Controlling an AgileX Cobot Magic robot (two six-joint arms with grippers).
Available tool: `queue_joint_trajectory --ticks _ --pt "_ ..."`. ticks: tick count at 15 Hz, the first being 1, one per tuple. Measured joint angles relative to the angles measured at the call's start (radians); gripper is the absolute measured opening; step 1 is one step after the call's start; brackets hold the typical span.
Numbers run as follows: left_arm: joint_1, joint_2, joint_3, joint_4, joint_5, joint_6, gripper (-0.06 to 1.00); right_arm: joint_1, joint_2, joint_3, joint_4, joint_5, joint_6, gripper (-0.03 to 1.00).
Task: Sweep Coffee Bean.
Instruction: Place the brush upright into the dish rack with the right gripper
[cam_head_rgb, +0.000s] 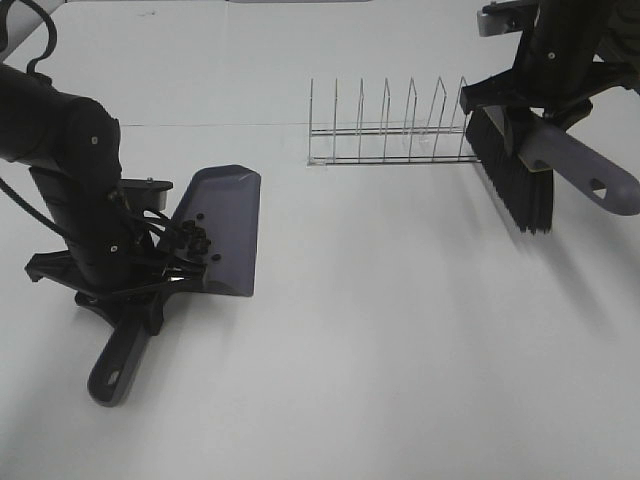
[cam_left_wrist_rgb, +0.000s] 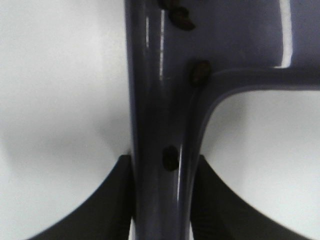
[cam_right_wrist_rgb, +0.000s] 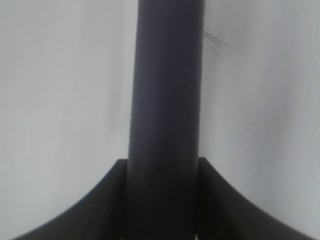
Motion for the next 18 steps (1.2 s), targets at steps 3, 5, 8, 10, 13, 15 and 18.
queue_joint_trajectory --ticks 3,5,8,10,13,15,18 --pt "0.000 0.000 0.000 0.000 0.000 0.000 0.26 0.000 0.045 0.004 -0.008 -0.012 0.002 0.29" --pt "0.000 0.000 0.000 0.000 0.000 0.000 0.26 0.000 0.059 0.004 -0.015 -0.043 0.003 0.29" --pt "0.000 0.000 0.000 0.000 0.000 0.000 0.26 0.000 0.101 -0.031 -0.058 -0.070 0.037 0.29" --pt "0.000 0.001 0.000 0.000 0.000 0.001 0.26 0.000 0.117 -0.067 -0.073 -0.077 0.051 0.29" --pt "0.000 0.001 0.000 0.000 0.000 0.002 0.26 0.000 0.149 -0.156 -0.074 -0.076 0.053 0.29" --pt "0.000 0.001 0.000 0.000 0.000 0.002 0.26 0.000 0.156 -0.189 -0.075 -0.074 0.053 0.29" --pt "0.000 0.001 0.000 0.000 0.000 0.003 0.26 0.000 0.156 -0.229 -0.089 -0.065 0.054 0.29"
